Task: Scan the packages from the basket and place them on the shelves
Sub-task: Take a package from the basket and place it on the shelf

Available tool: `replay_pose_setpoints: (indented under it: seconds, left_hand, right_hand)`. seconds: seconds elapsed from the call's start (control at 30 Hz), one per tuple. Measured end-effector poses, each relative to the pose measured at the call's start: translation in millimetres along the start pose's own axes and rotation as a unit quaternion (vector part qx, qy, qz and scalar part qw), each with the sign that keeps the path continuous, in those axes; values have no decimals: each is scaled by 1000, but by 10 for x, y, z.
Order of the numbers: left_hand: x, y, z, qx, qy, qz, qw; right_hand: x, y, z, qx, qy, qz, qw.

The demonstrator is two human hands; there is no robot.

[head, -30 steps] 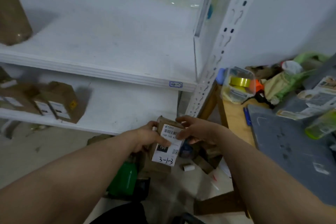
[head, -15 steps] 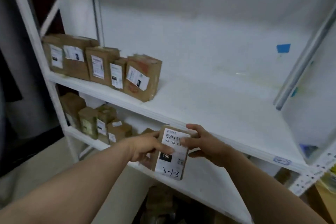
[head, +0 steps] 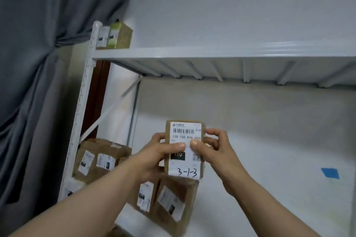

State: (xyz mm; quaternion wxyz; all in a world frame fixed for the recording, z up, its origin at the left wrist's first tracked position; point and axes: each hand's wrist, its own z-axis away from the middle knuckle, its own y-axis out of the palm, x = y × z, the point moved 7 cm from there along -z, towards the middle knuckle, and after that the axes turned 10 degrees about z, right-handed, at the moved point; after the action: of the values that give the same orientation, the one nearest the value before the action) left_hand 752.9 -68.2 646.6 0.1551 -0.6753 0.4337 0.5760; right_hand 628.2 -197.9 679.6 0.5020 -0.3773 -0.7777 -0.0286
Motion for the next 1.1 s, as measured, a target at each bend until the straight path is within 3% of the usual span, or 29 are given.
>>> replay_pose_setpoints:
  seconds: [0.27, 0.57, 0.7, 0.87, 1.1]
  left_hand:
    - [-1578, 71, -409, 8, 211, 6, 977]
    - [-2400, -655, -832, -89, 311, 19, 946]
    - [-2749, -1091, -1128, -83, 340, -3, 937]
    - [-3232, -1720, -1720, -65, 357, -78, 929]
    - [-3950, -2558, -2774, -58, 375, -186, 907]
  right_hand:
    - [1354, 27, -843, -10, -224, 45, 974]
    - [1887, 618, -1755, -51, -291, 54, 954]
    - [2117, 1022, -2169, -109, -336, 104, 930]
    - [2361, 1564, -2944, -199, -340, 170, 903]
    - [2700, 2187, -4195, -264, -258, 248, 896]
